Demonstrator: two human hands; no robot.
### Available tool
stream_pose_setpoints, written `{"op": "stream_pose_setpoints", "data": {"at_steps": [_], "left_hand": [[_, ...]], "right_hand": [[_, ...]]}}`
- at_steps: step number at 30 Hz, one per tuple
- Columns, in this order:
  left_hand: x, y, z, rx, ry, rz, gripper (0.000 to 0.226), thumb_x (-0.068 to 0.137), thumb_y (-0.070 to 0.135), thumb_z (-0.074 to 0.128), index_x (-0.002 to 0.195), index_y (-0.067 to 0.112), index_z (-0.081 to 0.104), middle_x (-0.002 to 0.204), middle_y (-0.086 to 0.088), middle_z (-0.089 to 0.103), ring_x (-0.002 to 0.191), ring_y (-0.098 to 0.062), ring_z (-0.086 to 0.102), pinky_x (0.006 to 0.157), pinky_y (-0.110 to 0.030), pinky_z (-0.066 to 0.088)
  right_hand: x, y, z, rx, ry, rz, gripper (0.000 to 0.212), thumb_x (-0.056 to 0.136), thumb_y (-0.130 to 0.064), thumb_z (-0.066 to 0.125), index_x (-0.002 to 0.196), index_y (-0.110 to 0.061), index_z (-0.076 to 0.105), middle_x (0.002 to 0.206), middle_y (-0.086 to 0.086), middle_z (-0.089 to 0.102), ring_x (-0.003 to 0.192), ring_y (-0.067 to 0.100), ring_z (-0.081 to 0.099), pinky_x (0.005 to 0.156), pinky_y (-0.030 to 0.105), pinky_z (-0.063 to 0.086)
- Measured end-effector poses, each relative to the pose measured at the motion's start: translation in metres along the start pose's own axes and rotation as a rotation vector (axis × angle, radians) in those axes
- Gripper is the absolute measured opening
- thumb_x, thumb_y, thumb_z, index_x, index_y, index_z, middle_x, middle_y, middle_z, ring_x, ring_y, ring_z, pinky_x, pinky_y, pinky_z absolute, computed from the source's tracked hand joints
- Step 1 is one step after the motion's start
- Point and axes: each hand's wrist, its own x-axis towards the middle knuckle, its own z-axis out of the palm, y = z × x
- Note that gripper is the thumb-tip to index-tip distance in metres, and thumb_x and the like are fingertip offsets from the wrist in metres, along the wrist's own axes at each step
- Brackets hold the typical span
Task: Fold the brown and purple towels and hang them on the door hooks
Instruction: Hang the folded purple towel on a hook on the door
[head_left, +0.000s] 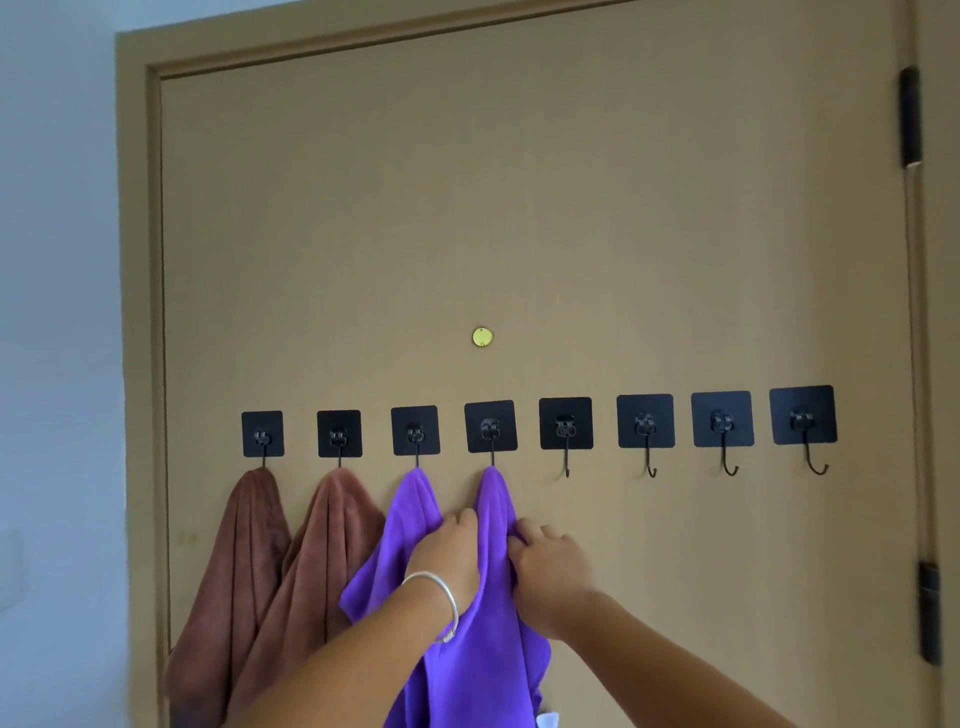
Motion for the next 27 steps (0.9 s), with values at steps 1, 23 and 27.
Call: {"op": "stream_pose_setpoints", "data": {"at_steps": [1, 23, 27], "left_hand": [[-0.001, 0.000, 0.003, -0.121, -0.011, -0.034, 0.025, 0.091, 0.002, 0.036, 0.111, 0.014, 0.046, 0.117, -0.005, 0.055, 0.104, -0.029, 0.059, 0.087, -0.037, 0.047], [0.011, 0.174, 0.003, -0.091, 0.208, 0.832, 0.027, 0.096, 0.033, 0.042, 0.119, 0.021, 0.047, 0.113, 0.000, 0.056, 0.099, -0.023, 0.055, 0.077, -0.035, 0.042], [-0.013, 0.218, 0.021, -0.200, 0.144, 0.971, 0.038, 0.095, 0.038, 0.042, 0.129, 0.022, 0.046, 0.120, 0.000, 0.057, 0.108, -0.024, 0.055, 0.087, -0.037, 0.042]], "right_hand": [[-0.001, 0.002, -0.002, 0.032, -0.024, -0.007, 0.047, 0.088, -0.022, 0.046, 0.135, -0.017, 0.048, 0.141, 0.003, 0.039, 0.120, 0.028, 0.046, 0.100, 0.037, 0.039], [-0.172, 0.141, -0.102, -0.206, -0.041, 0.694, 0.048, 0.096, -0.034, 0.044, 0.143, -0.026, 0.037, 0.140, -0.002, 0.046, 0.126, 0.023, 0.044, 0.102, 0.036, 0.038], [-0.243, 0.136, -0.128, -0.297, -0.056, 0.911, 0.053, 0.095, -0.034, 0.046, 0.146, -0.024, 0.034, 0.145, 0.001, 0.042, 0.132, 0.024, 0.040, 0.107, 0.036, 0.034]]}}
